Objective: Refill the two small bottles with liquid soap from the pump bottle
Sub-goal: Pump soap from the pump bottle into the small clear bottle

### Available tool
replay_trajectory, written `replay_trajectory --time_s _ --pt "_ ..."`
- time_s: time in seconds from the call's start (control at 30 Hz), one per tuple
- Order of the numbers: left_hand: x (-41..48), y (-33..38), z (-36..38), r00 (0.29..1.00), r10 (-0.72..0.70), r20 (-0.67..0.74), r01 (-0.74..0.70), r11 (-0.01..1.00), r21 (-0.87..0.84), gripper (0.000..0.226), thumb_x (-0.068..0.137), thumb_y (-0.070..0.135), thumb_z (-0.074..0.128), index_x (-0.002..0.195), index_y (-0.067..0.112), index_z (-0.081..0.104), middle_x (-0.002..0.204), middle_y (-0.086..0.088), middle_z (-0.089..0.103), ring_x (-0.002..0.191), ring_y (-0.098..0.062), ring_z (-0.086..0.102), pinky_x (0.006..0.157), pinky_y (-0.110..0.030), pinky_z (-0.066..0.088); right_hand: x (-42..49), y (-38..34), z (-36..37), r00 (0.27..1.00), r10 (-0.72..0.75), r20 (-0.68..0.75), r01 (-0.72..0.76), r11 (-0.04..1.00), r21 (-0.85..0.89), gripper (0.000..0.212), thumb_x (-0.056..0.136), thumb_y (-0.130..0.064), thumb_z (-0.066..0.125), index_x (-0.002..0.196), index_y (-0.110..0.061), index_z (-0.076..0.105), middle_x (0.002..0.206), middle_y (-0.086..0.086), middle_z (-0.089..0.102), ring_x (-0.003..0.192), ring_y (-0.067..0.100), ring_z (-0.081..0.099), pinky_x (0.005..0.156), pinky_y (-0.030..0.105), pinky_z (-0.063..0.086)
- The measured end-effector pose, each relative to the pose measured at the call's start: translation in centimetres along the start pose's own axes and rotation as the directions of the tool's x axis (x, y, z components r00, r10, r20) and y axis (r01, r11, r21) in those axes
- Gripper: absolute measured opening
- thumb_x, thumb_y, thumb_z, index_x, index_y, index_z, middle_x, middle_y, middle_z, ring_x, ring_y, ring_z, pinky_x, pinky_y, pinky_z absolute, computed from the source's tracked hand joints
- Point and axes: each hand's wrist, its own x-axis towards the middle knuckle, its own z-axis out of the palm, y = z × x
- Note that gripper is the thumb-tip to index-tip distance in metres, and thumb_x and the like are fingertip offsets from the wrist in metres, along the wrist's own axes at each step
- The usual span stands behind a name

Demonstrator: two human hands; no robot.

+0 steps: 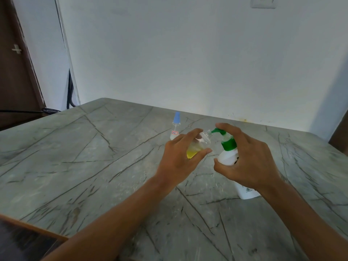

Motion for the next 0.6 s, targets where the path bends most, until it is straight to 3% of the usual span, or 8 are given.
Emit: replay_trajectory --time_s 0.17,0.33,0.6 --pt "-0.13 -0.02 0.1 1.0 0.013 0.002 -0.013 1.0 0.017 0.053 0.077 0.045 0.072 0.123 0.025 0.057 0.105 0.012 0.066 0.089 0.003 0.056 0.077 -0.006 0.044 0.07 -0.15 -0.1 1.0 0.022 -0.003 -0.022 0.999 0.036 0.084 0.058 -0.055 0.073 0.132 -0.04 0.035 0.104 -0.007 0.066 0.075 0.009 0.056 0.071 0.025 0.051" --pt "-0.27 0.12 0.2 0.999 0.04 0.012 -0.04 0.999 0.014 0.052 0.077 0.042 0.074 0.122 0.022 0.058 0.104 0.009 0.067 0.089 0.002 0.056 0.078 -0.013 0.048 0.06 -0.01 -0.01 0.999 0.029 -0.03 -0.027 0.998 0.059 0.078 0.058 -0.056 0.073 0.126 -0.039 0.038 0.099 -0.016 0.058 0.075 0.01 0.057 0.073 0.025 0.049" --pt "-0.13 -0.2 0.16 1.0 0.017 0.015 -0.017 1.0 0.019 0.053 0.078 0.044 0.072 0.124 0.024 0.056 0.105 0.011 0.066 0.09 0.0 0.057 0.079 -0.013 0.048 0.06 -0.05 0.01 1.0 0.007 0.0 -0.007 1.0 0.027 0.084 0.061 -0.055 0.072 0.133 -0.041 0.033 0.102 -0.008 0.066 0.072 0.011 0.058 0.069 0.026 0.053"
